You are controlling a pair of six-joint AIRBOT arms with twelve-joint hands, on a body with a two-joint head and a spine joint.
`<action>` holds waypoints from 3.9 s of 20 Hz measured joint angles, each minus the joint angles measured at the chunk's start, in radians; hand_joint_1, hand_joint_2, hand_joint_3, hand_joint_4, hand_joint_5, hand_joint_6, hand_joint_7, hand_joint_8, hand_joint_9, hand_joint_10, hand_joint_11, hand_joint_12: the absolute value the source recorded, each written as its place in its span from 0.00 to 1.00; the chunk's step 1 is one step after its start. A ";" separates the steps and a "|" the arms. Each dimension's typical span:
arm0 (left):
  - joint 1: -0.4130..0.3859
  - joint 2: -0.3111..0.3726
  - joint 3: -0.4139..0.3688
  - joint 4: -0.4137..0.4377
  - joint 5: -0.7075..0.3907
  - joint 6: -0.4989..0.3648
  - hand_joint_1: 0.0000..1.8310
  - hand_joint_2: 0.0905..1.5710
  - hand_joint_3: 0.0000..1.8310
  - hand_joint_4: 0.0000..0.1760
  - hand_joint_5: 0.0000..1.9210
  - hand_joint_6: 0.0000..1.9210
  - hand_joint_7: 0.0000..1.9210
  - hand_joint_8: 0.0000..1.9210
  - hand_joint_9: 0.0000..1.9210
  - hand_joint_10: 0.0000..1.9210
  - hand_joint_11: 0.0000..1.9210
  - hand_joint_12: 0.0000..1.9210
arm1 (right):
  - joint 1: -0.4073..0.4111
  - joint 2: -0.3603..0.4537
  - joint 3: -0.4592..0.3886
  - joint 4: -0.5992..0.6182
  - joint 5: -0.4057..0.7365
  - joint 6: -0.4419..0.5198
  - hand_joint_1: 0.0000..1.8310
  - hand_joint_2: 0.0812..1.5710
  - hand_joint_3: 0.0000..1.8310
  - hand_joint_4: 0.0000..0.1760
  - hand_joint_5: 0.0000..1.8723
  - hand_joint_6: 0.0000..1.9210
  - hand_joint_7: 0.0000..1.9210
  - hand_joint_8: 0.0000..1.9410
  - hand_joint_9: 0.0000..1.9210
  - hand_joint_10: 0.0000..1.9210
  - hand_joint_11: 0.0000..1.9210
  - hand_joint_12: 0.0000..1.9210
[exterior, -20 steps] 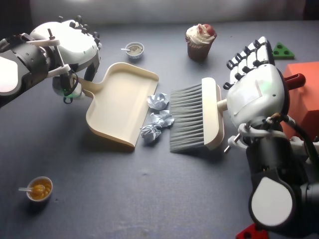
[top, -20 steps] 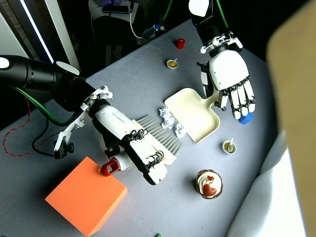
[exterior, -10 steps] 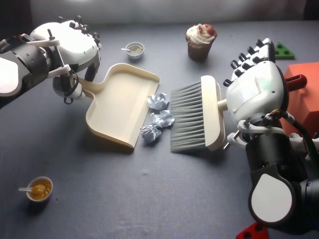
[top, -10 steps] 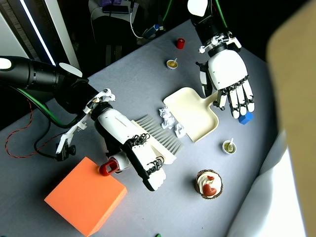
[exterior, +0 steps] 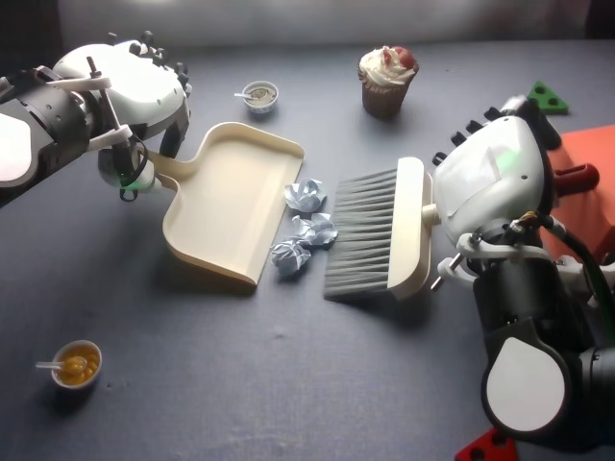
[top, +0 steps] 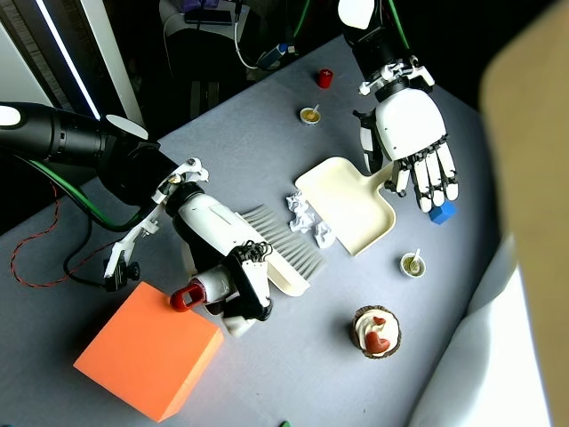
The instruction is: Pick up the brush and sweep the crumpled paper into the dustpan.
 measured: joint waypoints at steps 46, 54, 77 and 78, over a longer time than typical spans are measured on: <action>-0.001 0.007 -0.007 0.002 0.007 0.000 0.59 0.70 0.00 0.10 0.51 0.52 0.17 0.00 0.10 0.00 0.00 0.10 | 0.310 -0.039 -0.078 0.170 0.204 -0.869 0.87 0.75 0.00 1.00 0.50 1.00 0.53 1.00 0.58 1.00 0.58 1.00; -0.001 0.005 -0.007 0.002 0.012 0.000 0.58 0.70 0.00 0.37 0.51 0.52 0.19 0.00 0.12 0.00 0.01 0.14 | 0.307 -0.122 -0.018 0.093 0.222 -0.764 0.87 0.75 0.00 1.00 0.48 1.00 0.53 1.00 0.59 1.00 0.58 1.00; -0.001 0.005 -0.012 -0.002 0.014 0.000 0.57 0.70 0.00 0.32 0.50 0.53 0.20 0.00 0.12 0.00 0.01 0.14 | 0.251 -0.162 0.043 -0.189 0.066 -0.436 0.87 0.75 0.00 1.00 0.53 1.00 0.54 1.00 0.58 1.00 0.59 1.00; -0.001 0.005 -0.012 -0.002 0.014 0.000 0.57 0.70 0.00 0.32 0.50 0.53 0.20 0.00 0.12 0.00 0.01 0.14 | 0.254 -0.145 0.034 -0.187 0.066 -0.457 0.87 0.75 0.00 1.00 0.53 1.00 0.54 1.00 0.58 1.00 0.59 1.00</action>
